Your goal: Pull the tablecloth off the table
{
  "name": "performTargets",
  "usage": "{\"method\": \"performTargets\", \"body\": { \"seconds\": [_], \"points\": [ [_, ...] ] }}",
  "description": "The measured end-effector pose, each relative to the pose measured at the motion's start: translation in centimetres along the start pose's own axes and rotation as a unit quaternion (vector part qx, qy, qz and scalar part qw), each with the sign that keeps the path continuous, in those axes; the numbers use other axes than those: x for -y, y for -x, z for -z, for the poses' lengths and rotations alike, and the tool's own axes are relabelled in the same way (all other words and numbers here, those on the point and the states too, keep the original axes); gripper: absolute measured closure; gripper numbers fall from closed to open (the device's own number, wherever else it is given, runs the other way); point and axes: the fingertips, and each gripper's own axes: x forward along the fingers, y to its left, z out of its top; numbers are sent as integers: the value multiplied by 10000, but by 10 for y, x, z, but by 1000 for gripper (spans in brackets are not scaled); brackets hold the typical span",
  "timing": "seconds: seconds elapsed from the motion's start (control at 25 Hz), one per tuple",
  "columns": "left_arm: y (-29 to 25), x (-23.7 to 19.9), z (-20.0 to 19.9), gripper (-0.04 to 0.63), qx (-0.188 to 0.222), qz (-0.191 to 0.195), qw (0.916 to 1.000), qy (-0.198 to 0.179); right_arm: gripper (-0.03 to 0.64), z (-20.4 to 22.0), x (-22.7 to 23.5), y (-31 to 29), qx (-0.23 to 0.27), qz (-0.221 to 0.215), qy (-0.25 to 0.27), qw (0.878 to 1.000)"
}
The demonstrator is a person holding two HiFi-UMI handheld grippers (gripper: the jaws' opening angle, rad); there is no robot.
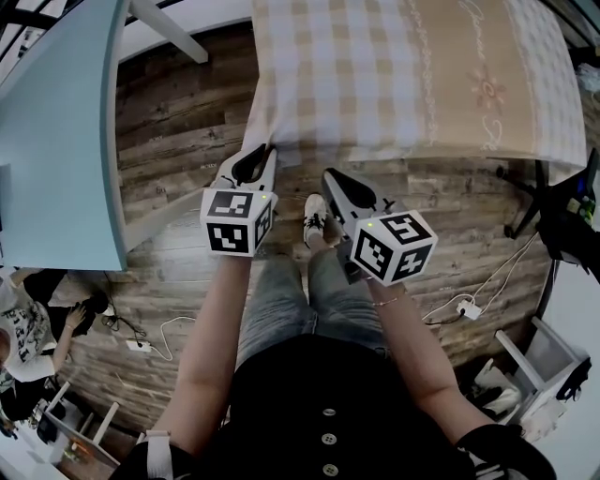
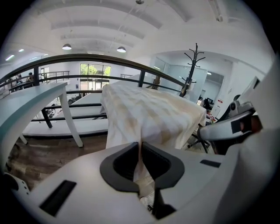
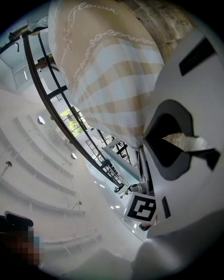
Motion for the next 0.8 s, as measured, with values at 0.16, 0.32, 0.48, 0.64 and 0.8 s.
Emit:
{"method": "performTargets", "body": {
  "seconds": [0.16,0.32,0.48,0.64,0.8],
  "points": [
    [11,4,-1,575,193,298,9994,36,591,5,-3,9,41,78,-19,10000],
    [20,8,-3,577,237,445,9987,-87,591,7,-6,16,116,176,-48,9998],
    [34,14,-9,577,260,533,9978,-284,591,3,-16,22,160,221,36,9996],
    [46,19,-17,577,205,612,9968,-472,591,-6,-28,28,280,280,-27,9992],
    [58,24,-22,578,203,727,9959,-493,591,-8,-41,32,390,313,-85,9987]
  ]
}}
